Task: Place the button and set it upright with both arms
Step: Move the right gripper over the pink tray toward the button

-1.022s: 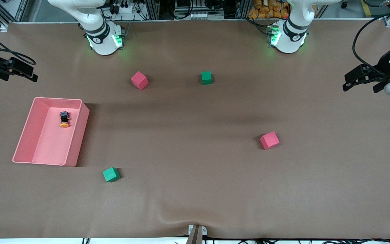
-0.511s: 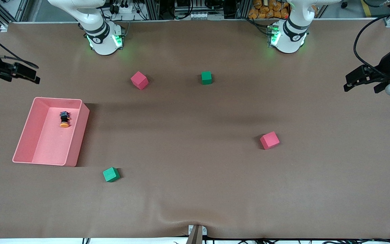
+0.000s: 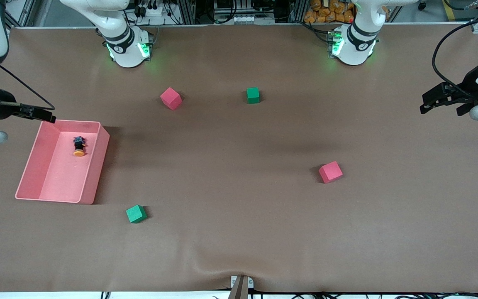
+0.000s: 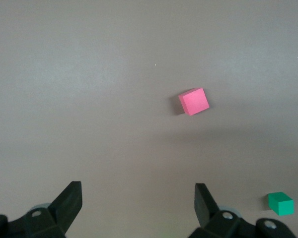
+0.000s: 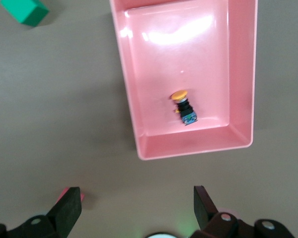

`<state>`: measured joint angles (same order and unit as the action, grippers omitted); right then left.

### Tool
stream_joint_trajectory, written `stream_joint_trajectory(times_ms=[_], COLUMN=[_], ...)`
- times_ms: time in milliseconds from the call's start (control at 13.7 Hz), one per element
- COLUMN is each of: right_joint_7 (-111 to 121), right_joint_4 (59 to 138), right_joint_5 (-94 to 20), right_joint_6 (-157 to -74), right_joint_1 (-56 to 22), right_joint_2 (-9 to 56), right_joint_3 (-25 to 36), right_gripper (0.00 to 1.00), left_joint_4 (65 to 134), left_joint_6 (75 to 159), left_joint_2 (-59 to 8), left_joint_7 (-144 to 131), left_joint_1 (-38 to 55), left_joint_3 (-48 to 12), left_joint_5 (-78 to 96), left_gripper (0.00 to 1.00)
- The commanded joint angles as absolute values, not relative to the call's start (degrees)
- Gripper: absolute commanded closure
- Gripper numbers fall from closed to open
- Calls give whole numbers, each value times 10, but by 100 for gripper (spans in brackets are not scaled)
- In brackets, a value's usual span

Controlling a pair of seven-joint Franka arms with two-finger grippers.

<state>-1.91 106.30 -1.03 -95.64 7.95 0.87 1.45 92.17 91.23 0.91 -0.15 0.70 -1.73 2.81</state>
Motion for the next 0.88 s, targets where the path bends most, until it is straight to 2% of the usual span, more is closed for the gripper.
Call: stream_joint_trajectory(times_ms=[0, 219, 438, 803], right_joint_7=[48, 81, 82, 82], right_joint_4=[1141, 1200, 1228, 1285], right_joint_5=[-5, -5, 10, 17], right_joint_6=[-1039, -1130, -1191, -1299], right_joint_1=[133, 162, 173, 179], right_joint_2=[-1, 21, 59, 84], right_joint_3=[7, 8, 8, 8], right_gripper=[0, 0, 0, 0], left_joint_4=[912, 912, 916, 913], left_joint_6=[905, 905, 905, 901], left_joint_2=[8, 7, 6, 12], left_joint_7=[9, 10, 7, 27], left_joint_1=[7, 7, 10, 8], left_joint_3=[-18, -20, -22, -21], left_joint_5=[16, 15, 14, 7], left_gripper=[0, 0, 0, 0])
